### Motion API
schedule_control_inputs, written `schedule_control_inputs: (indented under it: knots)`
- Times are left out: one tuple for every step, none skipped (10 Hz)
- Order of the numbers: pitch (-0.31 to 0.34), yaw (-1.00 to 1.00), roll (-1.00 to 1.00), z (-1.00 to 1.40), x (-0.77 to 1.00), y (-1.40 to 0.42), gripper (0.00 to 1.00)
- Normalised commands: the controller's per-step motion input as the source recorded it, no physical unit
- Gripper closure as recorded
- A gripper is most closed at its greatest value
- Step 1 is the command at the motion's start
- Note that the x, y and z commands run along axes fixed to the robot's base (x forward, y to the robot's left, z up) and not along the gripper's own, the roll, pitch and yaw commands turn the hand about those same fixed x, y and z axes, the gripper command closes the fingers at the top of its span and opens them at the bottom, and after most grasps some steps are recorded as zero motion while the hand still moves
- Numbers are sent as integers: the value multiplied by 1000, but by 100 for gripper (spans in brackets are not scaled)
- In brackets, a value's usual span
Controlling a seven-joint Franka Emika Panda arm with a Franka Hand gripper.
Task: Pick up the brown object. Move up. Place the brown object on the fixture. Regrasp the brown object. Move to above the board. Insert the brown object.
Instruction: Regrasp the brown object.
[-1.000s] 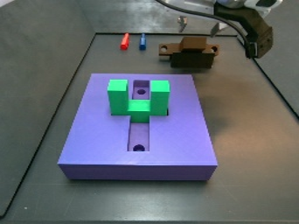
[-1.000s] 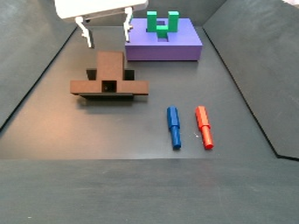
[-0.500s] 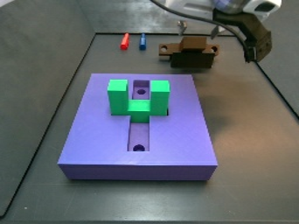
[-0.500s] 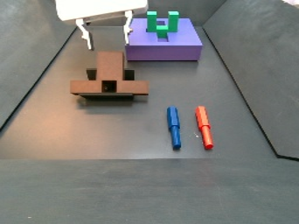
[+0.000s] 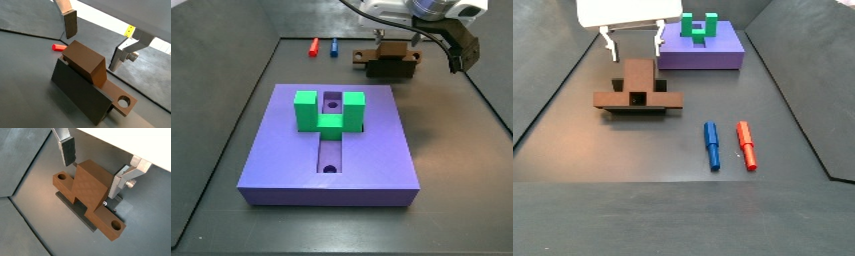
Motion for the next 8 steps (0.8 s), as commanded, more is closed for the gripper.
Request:
schedule_control_inputs:
  knots:
    - [0, -23, 283, -180, 100, 43, 0]
    - [-11, 0, 266, -206, 9, 71, 0]
    - [-20, -11, 271, -226, 0, 77, 0]
    - [-20, -6, 240, -229, 0, 91, 0]
    - [-34, -3, 223, -240, 0, 94, 0]
    - [-29, 0, 234, -231, 0, 69, 0]
    - [-9, -14, 231, -200, 0, 63, 0]
    - [0, -3, 206, -166, 0, 37, 0]
